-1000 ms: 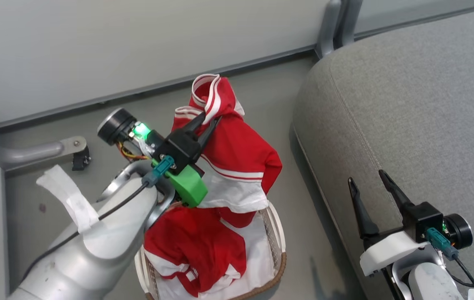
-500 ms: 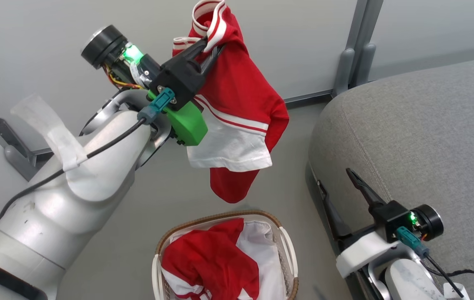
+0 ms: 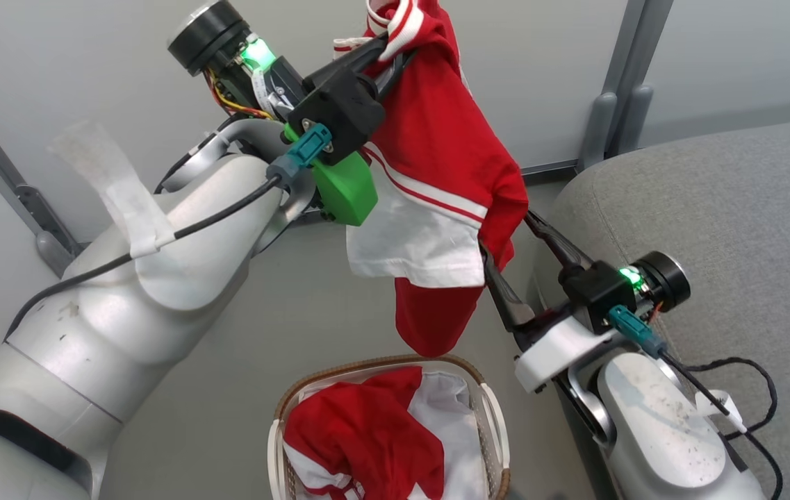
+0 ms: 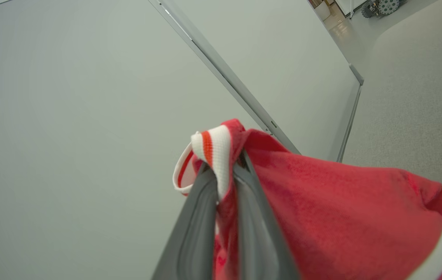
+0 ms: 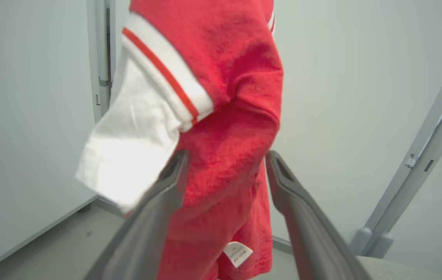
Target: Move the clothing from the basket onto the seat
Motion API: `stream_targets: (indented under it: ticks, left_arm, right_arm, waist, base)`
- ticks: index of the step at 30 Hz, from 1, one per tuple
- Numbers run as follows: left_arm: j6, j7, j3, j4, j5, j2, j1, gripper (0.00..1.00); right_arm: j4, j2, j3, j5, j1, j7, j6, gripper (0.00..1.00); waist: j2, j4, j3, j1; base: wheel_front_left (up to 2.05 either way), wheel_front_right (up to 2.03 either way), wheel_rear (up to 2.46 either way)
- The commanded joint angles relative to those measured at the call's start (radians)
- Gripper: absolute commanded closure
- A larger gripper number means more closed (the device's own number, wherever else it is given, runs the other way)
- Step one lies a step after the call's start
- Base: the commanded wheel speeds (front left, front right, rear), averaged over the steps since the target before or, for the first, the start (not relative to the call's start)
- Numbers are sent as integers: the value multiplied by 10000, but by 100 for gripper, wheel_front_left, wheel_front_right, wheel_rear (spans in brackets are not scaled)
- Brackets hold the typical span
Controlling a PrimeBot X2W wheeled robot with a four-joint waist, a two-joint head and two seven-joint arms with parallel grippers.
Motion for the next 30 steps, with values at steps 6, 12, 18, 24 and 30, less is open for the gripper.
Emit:
stream_targets:
  ticks: [6, 12, 18, 24, 30]
  left_arm:
    - [7, -170, -332, -142, -213, -144, 88, 100]
    - [7, -195, -493, -335, -281, -216, 43, 100]
    - [7, -236, -476, -344, -473, -212, 197, 100]
    - [90, -256, -389, -224, -664, -98, 428, 100]
    - [198, -274, -235, -123, -927, -55, 794, 84]
  right_arm:
    - [600, -35, 102, 74, -820, -48, -6, 0]
    - [1415, -35, 358, 311, -1424, -46, -6, 0]
    - [1964, -33, 653, 947, -1959, -38, -6, 100]
    - [2059, -35, 760, 1093, -2144, -38, -6, 100]
    - [2008, -33, 613, 951, -2046, -38, -6, 100]
  waist:
    - [0, 183, -33, 1]
    - [0, 250, -71, 1]
    - [0, 219, -117, 1]
    - [0, 174, -161, 1]
    - [0, 135, -219, 1]
  base:
    - [0, 0, 0]
    - [0, 0, 0]
    - [0, 0, 0]
    - [0, 0, 0]
    - [0, 0, 0]
